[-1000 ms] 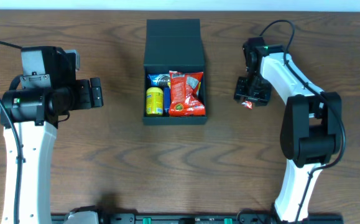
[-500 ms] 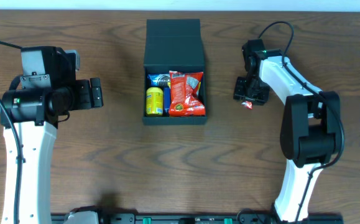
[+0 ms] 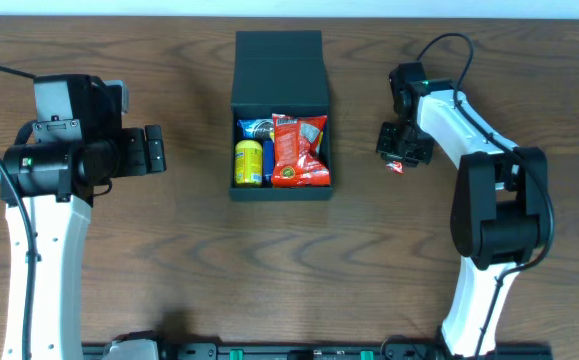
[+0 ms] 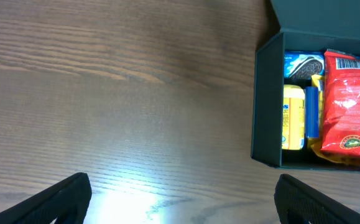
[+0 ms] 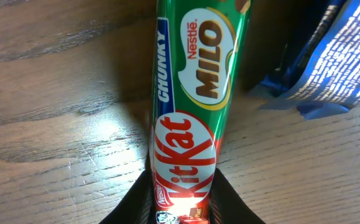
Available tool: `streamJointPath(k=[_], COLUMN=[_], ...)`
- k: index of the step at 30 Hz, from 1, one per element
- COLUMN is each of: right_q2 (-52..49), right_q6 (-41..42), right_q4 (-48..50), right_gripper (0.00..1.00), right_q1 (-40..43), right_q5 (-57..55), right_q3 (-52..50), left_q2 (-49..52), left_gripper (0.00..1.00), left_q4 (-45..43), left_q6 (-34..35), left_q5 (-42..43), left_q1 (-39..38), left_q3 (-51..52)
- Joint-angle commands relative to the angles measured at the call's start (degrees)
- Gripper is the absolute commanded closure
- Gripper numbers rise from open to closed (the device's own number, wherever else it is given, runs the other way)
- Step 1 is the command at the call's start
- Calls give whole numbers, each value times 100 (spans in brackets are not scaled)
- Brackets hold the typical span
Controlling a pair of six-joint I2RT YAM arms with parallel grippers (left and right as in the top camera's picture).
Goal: Pack container
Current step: 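Grasp the green KitKat Milo bar with the right gripper, then carry the KitKat bar into the box and release it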
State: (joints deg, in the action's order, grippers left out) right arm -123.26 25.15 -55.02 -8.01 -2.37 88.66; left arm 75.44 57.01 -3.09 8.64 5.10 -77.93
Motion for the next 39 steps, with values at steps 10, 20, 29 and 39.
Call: streamJointPath(k=[10,20,29,39], right_q2=[181,719,643,127], right_q6=[-431,-896,-894,-776], right_q4=[-920,-990,-817,-605], right_gripper=[99,99,99,99], right_q1=[-160,-1438,-2599,-3053], right_q5=[-61,251,431,682], right_q3=[1141,2041,2011,1963], left_q2=[20,20,20,20], left_gripper=[5,5,5,5], left_q4=[26,238,236,236], left_q6=[-79,-79,-79,-79], left_q5=[42,39,42,42], left_q1=[13,13,13,13], left_q3=[-55,-55,-55,-55])
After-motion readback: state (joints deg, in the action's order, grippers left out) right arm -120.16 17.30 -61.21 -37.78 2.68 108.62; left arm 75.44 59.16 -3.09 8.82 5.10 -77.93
